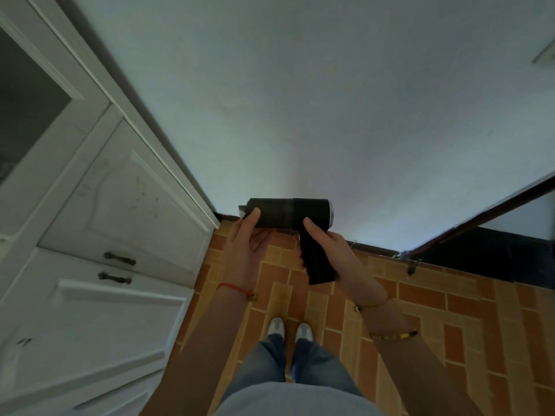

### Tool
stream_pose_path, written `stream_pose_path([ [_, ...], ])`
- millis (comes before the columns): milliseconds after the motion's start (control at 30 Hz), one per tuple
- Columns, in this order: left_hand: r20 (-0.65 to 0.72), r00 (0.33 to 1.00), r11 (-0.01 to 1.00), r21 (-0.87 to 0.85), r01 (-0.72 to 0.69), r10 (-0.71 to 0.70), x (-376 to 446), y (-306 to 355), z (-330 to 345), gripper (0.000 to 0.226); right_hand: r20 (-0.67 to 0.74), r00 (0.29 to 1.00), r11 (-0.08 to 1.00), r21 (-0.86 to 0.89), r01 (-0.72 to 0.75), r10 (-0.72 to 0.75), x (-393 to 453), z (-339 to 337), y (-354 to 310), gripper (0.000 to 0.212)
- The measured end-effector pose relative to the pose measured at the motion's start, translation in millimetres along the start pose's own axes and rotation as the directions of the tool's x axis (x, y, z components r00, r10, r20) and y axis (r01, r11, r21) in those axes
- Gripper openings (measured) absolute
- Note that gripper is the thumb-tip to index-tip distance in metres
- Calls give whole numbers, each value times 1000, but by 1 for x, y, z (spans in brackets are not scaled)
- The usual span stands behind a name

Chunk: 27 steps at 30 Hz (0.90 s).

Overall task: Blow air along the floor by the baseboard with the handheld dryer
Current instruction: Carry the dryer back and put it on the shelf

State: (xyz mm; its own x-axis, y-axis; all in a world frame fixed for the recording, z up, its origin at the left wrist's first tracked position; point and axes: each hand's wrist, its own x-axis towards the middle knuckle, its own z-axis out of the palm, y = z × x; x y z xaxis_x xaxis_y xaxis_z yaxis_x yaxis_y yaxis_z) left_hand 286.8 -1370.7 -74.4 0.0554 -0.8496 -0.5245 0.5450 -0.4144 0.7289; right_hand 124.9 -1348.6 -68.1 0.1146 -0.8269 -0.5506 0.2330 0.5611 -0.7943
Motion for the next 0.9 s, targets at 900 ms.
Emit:
stream_pose_path([
  [900, -591, 764, 848, -240, -474, 259, -137, 45, -155, 17, 579, 815, 797, -503, 336, 21, -21, 163, 34, 28],
])
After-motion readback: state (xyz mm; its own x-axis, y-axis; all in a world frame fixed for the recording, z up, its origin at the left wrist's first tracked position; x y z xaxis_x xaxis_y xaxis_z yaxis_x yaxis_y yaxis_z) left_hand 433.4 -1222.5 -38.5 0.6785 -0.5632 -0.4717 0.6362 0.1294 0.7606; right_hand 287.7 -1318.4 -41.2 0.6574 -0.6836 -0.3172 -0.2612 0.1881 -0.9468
